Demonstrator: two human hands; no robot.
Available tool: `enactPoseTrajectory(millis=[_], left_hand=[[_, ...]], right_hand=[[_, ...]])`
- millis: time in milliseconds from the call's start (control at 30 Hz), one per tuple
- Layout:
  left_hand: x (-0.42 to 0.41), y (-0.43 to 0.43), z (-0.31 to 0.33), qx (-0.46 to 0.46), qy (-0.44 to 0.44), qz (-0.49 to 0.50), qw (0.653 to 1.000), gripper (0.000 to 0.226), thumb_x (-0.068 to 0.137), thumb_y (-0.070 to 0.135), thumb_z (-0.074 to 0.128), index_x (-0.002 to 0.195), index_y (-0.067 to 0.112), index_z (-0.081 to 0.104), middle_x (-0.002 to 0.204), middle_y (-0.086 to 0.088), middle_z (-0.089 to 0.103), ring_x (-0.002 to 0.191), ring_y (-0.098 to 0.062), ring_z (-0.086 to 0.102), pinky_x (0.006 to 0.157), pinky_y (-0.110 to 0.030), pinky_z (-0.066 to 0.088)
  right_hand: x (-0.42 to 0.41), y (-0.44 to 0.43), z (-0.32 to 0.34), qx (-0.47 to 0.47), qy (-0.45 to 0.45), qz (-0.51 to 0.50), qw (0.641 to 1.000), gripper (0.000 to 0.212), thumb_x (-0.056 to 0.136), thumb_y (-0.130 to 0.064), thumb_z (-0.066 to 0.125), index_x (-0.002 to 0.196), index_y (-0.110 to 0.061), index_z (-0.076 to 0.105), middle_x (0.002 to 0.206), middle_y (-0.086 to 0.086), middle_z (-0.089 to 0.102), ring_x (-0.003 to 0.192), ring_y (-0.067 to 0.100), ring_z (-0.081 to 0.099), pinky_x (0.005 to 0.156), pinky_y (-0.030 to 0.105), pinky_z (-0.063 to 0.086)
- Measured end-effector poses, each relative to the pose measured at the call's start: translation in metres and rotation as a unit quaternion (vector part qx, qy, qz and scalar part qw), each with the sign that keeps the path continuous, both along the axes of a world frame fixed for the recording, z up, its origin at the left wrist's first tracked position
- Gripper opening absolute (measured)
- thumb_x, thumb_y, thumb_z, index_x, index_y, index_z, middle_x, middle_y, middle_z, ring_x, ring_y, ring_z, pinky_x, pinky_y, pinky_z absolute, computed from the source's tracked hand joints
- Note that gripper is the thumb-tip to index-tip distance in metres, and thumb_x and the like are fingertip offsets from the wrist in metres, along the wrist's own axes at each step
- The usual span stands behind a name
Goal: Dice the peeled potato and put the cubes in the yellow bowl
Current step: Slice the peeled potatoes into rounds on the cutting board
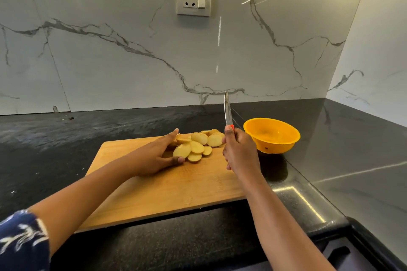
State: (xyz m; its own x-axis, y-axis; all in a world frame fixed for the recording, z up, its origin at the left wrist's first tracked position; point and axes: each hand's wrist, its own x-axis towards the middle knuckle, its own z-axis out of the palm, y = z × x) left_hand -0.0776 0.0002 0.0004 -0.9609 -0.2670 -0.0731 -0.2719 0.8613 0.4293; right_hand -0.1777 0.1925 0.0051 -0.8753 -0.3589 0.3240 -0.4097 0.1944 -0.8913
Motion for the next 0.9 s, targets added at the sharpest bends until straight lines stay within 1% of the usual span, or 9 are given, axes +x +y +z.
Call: enactPoseTrajectory(millis=[233, 300, 367, 400, 467, 567, 667, 767, 900], left_hand=[[-0.026, -0.008, 0.005, 0.052, -0.003, -0.045, 0.998, 0.096, 0.072, 0.069, 0.052, 0.147, 0.042, -0.001, 0.157, 0.004, 0.016, 0.141, -0.02, 0.025, 0.112, -0.035, 0.026], [-0.03, -0.009, 0.011, 0.089, 0.025, -0.03, 0.995, 0.104, 0.063, 0.083, 0.053, 0.145, 0.047, 0.001, 0.157, 0.004, 0.015, 0.142, -0.022, 0.023, 0.112, -0.039, 0.024], [-0.04, -0.01, 0.02, 0.09, 0.062, -0.02, 0.994, 0.113, 0.05, 0.095, 0.042, 0.146, 0.045, 0.008, 0.156, 0.004, 0.019, 0.142, -0.022, 0.023, 0.112, -0.041, 0.025], [-0.049, -0.009, 0.024, 0.081, 0.072, -0.023, 0.994, 0.11, 0.054, 0.094, 0.037, 0.147, 0.041, 0.012, 0.156, 0.002, 0.022, 0.141, -0.022, 0.025, 0.112, -0.041, 0.026], [-0.074, -0.004, 0.031, 0.069, 0.075, -0.037, 0.994, 0.084, 0.079, 0.077, 0.032, 0.148, 0.03, 0.023, 0.154, -0.002, 0.028, 0.139, -0.022, 0.03, 0.11, -0.039, 0.027], [-0.109, 0.006, 0.038, 0.101, 0.011, -0.059, 0.993, 0.062, 0.092, 0.057, 0.026, 0.145, 0.026, 0.034, 0.152, -0.003, 0.032, 0.139, -0.024, 0.028, 0.112, -0.042, 0.022], [-0.128, 0.013, 0.038, 0.13, -0.073, -0.087, 0.985, 0.062, 0.093, 0.06, 0.021, 0.139, 0.027, 0.044, 0.149, -0.002, 0.038, 0.137, -0.022, 0.034, 0.113, -0.044, 0.023], [-0.132, 0.015, 0.037, 0.144, -0.092, -0.094, 0.981, 0.062, 0.093, 0.061, 0.017, 0.131, 0.028, 0.053, 0.141, 0.001, 0.047, 0.125, -0.013, 0.044, 0.109, -0.037, 0.028], [-0.129, 0.008, 0.034, 0.169, -0.097, -0.103, 0.976, 0.06, 0.081, 0.072, 0.016, 0.112, 0.042, 0.059, 0.136, 0.005, 0.052, 0.13, -0.016, 0.042, 0.114, -0.049, 0.024]], right_hand=[[-0.002, 0.002, 0.002, -0.029, -0.023, -0.02, 0.999, 0.039, 0.102, -0.042, 0.035, 0.074, -0.021, 0.052, 0.057, -0.001, 0.051, 0.046, 0.01, 0.046, 0.043, 0.027, 0.044], [-0.002, 0.003, 0.002, -0.042, -0.024, -0.02, 0.999, 0.039, 0.102, -0.042, 0.035, 0.074, -0.02, 0.052, 0.056, -0.001, 0.05, 0.044, 0.009, 0.045, 0.043, 0.027, 0.043], [-0.004, 0.003, 0.003, -0.066, -0.027, -0.019, 0.997, 0.039, 0.102, -0.041, 0.035, 0.074, -0.02, 0.052, 0.056, -0.002, 0.05, 0.041, 0.006, 0.044, 0.04, 0.025, 0.041], [-0.004, 0.004, 0.003, -0.077, -0.03, -0.018, 0.996, 0.038, 0.102, -0.041, 0.035, 0.076, -0.019, 0.053, 0.056, -0.002, 0.05, 0.04, 0.005, 0.043, 0.038, 0.023, 0.039], [-0.006, 0.006, 0.004, -0.089, -0.038, -0.02, 0.995, 0.037, 0.102, -0.041, 0.034, 0.079, -0.018, 0.053, 0.057, -0.003, 0.05, 0.039, 0.004, 0.043, 0.036, 0.02, 0.037], [-0.008, 0.007, 0.005, -0.101, -0.048, -0.022, 0.993, 0.038, 0.101, -0.041, 0.034, 0.077, -0.019, 0.053, 0.053, 0.0, 0.049, 0.039, 0.005, 0.042, 0.038, 0.022, 0.039], [-0.008, 0.006, 0.005, -0.104, -0.038, -0.018, 0.994, 0.039, 0.102, -0.041, 0.035, 0.075, -0.02, 0.053, 0.051, -0.002, 0.048, 0.039, 0.005, 0.041, 0.043, 0.029, 0.041], [-0.007, 0.004, 0.003, -0.1, -0.018, -0.007, 0.995, 0.039, 0.101, -0.042, 0.035, 0.073, -0.021, 0.053, 0.052, -0.004, 0.049, 0.045, 0.009, 0.043, 0.05, 0.035, 0.043], [-0.008, 0.002, 0.0, -0.087, 0.004, -0.004, 0.996, 0.037, 0.1, -0.044, 0.035, 0.073, -0.026, 0.053, 0.058, -0.006, 0.051, 0.053, 0.01, 0.047, 0.055, 0.035, 0.045]])
